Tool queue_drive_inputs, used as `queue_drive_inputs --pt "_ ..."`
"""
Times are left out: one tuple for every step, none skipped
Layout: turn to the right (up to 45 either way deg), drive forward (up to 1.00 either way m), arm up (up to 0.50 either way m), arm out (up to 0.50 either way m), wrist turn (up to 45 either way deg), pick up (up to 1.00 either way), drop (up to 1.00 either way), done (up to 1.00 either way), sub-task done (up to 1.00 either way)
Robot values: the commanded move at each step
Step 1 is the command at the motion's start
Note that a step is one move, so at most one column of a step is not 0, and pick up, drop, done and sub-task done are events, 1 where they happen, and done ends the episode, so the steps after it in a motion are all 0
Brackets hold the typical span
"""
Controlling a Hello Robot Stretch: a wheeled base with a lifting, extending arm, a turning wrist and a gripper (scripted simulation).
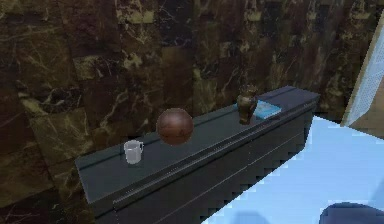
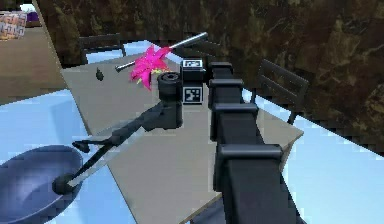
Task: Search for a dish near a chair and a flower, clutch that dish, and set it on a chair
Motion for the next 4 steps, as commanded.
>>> queue_drive_inputs --pt "0.0 0.0 0.0 0.0 -30.0 0.0 0.0 0.0 0.0" --pt "0.0 0.0 0.0 -0.2 0.0 0.0 0.0 0.0 0.0" --pt "-45.0 0.0 0.0 0.0 0.0 0.0 0.0 0.0 0.0" --pt "-36.0 0.0 0.0 0.0 0.0 0.0 0.0 0.0 0.0"
